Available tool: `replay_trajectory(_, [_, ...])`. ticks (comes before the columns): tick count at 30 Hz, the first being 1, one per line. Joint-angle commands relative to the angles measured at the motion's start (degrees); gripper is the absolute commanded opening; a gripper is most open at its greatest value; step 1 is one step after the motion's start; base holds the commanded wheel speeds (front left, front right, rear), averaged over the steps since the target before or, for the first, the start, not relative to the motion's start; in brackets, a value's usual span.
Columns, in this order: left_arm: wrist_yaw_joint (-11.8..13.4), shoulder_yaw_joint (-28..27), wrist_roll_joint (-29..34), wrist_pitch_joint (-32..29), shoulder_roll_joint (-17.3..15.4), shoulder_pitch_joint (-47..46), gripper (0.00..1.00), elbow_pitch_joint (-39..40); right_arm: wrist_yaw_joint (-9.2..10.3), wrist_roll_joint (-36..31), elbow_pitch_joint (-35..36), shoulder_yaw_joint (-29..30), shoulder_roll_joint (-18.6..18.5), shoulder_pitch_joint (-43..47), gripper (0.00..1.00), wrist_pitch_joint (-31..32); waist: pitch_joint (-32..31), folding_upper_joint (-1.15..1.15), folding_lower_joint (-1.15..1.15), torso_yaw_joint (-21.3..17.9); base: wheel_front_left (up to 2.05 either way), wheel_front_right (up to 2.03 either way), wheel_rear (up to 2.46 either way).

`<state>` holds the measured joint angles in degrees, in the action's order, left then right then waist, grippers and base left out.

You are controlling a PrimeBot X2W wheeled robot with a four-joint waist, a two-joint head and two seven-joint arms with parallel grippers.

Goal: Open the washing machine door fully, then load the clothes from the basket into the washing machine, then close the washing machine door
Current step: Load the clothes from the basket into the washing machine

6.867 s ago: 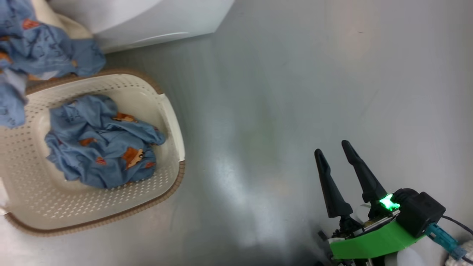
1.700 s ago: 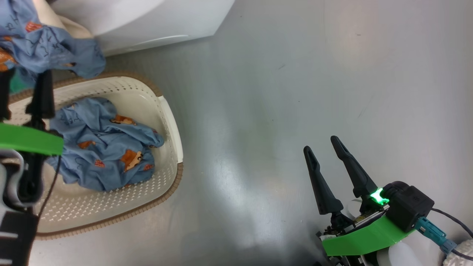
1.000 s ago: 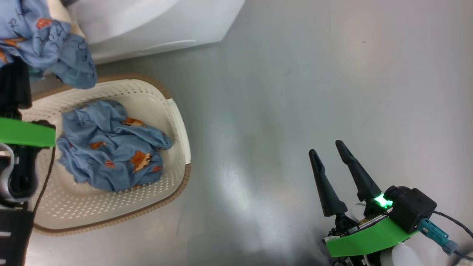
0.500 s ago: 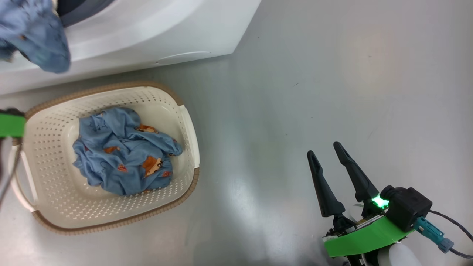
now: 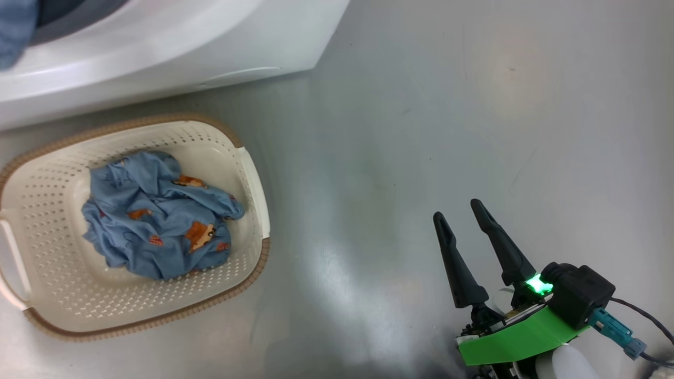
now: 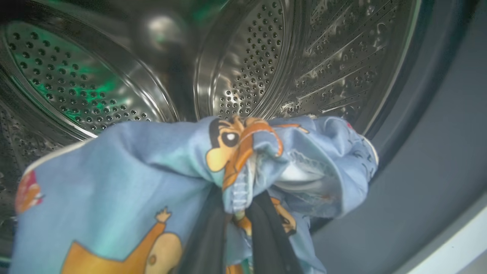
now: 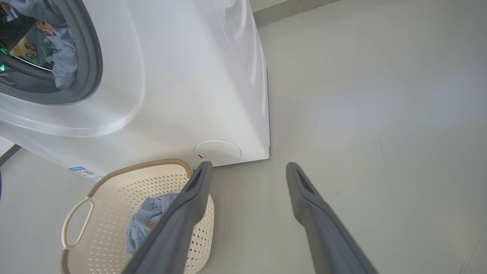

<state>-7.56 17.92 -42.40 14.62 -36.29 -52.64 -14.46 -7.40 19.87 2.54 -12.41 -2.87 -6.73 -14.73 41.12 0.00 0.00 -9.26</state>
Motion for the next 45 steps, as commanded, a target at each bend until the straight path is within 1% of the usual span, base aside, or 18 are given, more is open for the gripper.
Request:
replay_trajectory(1, [0.08, -0.49, -1.61, -0.67, -3.57, -3.29, 0.0, -0.21, -0.09, 0.72, 1.38, -1.91, 0.0, 1.85, 1.0, -0.27, 1.05, 0.0, 0.0, -0.75, 0.0, 0.0, 0.0])
replay_trajectory(4, [0.08, 0.89, -1.95, -1.18, -4.08, -5.31, 0.0, -1.17, -0.09, 0.9, 1.56, -2.23, 0.0, 2.0, 1.0, -0.27, 1.72, 0.0, 0.0, -1.27, 0.0, 0.0, 0.0])
replay_trajectory(6, [0.08, 2.5, -1.15, -1.54, -5.09, -7.04, 0.0, -2.1, -0.09, 1.0, 1.86, -2.56, 0.0, 2.2, 1.0, -0.27, 2.51, 0.0, 0.0, -1.93, 0.0, 0.0, 0.0])
replay_trajectory(10, [0.08, 4.63, -1.55, -2.36, -6.66, -10.03, 0.0, -4.25, -0.09, 1.17, 2.63, -2.82, 0.0, 2.67, 1.0, -0.27, 4.71, 0.0, 0.0, -3.2, 0.0, 0.0, 0.0])
replay_trajectory(17, [0.08, 7.62, -3.05, -2.25, -9.31, -14.36, 0.0, -6.44, -0.09, 1.4, 3.46, -3.15, 0.0, 3.64, 1.0, -0.27, 7.31, 0.0, 0.0, -3.9, 0.0, 0.0, 0.0])
replay_trajectory(22, [0.08, 8.93, -3.55, -2.0, -9.16, -18.56, 0.0, -6.71, -0.09, 1.48, 3.39, -4.06, 0.0, 3.39, 1.0, -0.27, 7.92, 0.0, 0.0, -4.08, 0.0, 0.0, 0.0])
replay_trajectory(26, [0.08, 9.68, -2.4, -1.45, -9.53, -21.96, 0.0, -7.31, -0.09, 1.59, 3.51, -5.17, 0.0, 3.88, 1.0, -0.27, 7.69, 0.0, 0.0, -4.89, 0.0, 0.0, 0.0])
replay_trajectory(30, [0.08, 9.03, -0.66, -0.11, -9.63, -25.2, 0.0, -6.7, -0.09, 1.67, 3.53, -5.91, 0.0, 4.8, 1.0, -0.27, 7.64, 0.0, 0.0, -6.04, 0.0, 0.0, 0.0])
replay_trajectory(34, [0.08, 9.23, 0.17, 0.3, -10.3, -26.13, 0.0, -5.38, -0.09, 1.66, 3.7, -6.33, 0.0, 5.64, 1.0, -0.27, 7.4, 0.0, 0.0, -6.92, 0.0, 0.0, 0.0])
replay_trajectory(37, [0.08, 9.1, -0.25, 0.35, -10.8, -25.61, 0.0, -6.35, -0.09, 1.64, 3.84, -6.7, 0.0, 6.04, 1.0, -0.27, 7.27, 0.0, 0.0, -7.35, 0.0, 0.0, 0.0])
replay_trajectory(38, [0.08, 9.08, -0.4, 0.35, -10.84, -25.37, 0.05, -6.87, -0.09, 1.67, 3.88, -6.7, 0.0, 6.16, 1.0, -0.27, 7.23, 0.0, 0.0, -7.36, 0.0, 0.0, 0.0])
replay_trajectory(39, [0.08, 8.77, -0.79, 0.36, -10.67, -25.19, 0.69, -7.31, -0.09, 1.69, 3.93, -6.69, 0.0, 6.24, 1.0, -0.27, 7.26, 0.0, 0.0, -7.34, 0.0, 0.0, 0.0])
replay_trajectory(40, [0.08, 8.79, -1.15, 0.36, -10.6, -24.92, 1.0, -7.9, -0.09, 1.68, 3.97, -6.67, 0.0, 6.27, 1.0, -0.27, 7.34, 0.0, 0.0, -7.28, 0.0, 0.0, 0.0])
replay_trajectory(45, [0.08, 9.55, -1.46, 0.37, -10.56, -24.62, 1.0, -9.14, -0.09, 1.77, 3.94, -6.18, 0.0, 5.98, 1.0, -0.27, 7.54, 0.0, 0.0, -6.58, 0.0, 0.0, 0.0])
